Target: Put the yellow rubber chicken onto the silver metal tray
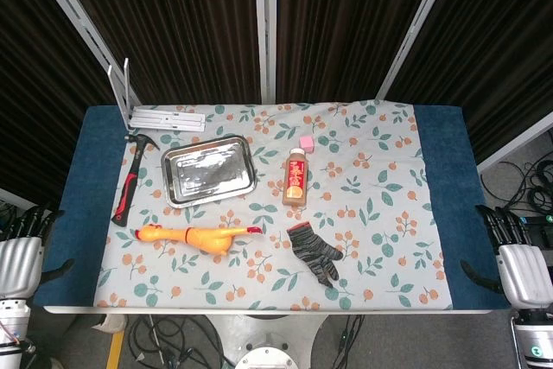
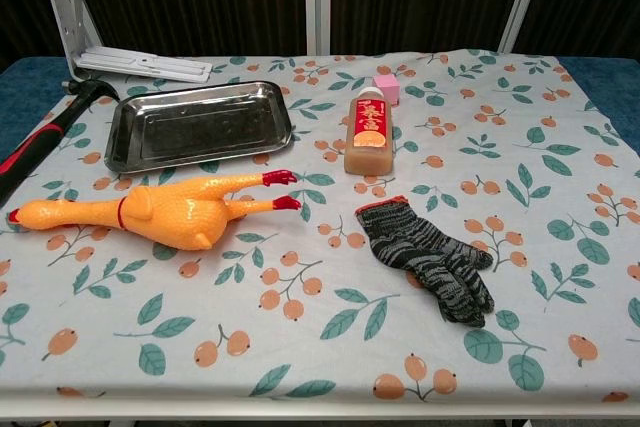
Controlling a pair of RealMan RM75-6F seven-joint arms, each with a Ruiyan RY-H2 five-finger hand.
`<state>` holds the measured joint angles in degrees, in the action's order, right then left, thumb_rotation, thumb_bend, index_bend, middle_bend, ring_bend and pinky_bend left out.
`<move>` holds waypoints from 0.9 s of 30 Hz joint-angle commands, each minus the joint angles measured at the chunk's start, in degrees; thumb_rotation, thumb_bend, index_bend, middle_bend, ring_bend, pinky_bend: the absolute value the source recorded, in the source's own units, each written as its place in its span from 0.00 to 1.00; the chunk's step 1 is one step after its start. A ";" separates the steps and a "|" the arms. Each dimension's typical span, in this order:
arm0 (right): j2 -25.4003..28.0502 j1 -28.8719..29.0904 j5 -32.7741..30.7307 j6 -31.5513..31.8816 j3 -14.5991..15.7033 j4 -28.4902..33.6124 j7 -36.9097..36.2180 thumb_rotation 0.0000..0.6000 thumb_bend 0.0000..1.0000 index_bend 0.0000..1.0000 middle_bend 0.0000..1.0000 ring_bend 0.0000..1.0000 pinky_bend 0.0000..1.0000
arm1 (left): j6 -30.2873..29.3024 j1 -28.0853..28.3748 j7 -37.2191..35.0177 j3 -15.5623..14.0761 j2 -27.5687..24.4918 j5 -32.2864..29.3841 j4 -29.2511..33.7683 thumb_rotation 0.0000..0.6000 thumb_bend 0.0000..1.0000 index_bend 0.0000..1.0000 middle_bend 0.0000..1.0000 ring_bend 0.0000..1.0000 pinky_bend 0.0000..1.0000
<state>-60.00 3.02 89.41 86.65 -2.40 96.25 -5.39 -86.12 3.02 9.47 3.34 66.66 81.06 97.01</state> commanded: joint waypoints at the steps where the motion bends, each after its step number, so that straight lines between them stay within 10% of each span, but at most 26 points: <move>1: 0.05 -0.13 -0.02 0.16 0.01 -0.04 -0.03 1.00 0.17 0.00 0.09 0.00 0.06 | -0.02 -0.05 0.09 -0.10 0.10 0.06 -0.06 1.00 0.16 0.26 0.19 0.12 0.17; 14: 0.15 0.00 -0.33 0.49 -0.57 -0.21 -0.12 1.00 0.17 0.00 0.09 0.00 0.06 | 0.69 1.14 -0.60 0.22 1.43 1.45 -0.63 1.00 0.16 0.26 0.19 0.12 0.17; 27: 0.82 0.36 -0.40 0.48 -1.05 -0.02 -0.17 1.00 0.17 0.00 0.09 0.00 0.06 | 15.04 12.20 -5.33 0.73 5.18 5.45 -0.23 1.00 0.16 0.26 0.19 0.12 0.17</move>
<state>-59.18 3.37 89.01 87.13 -3.45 96.24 -5.56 -74.04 12.96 5.07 4.01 70.50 86.61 96.72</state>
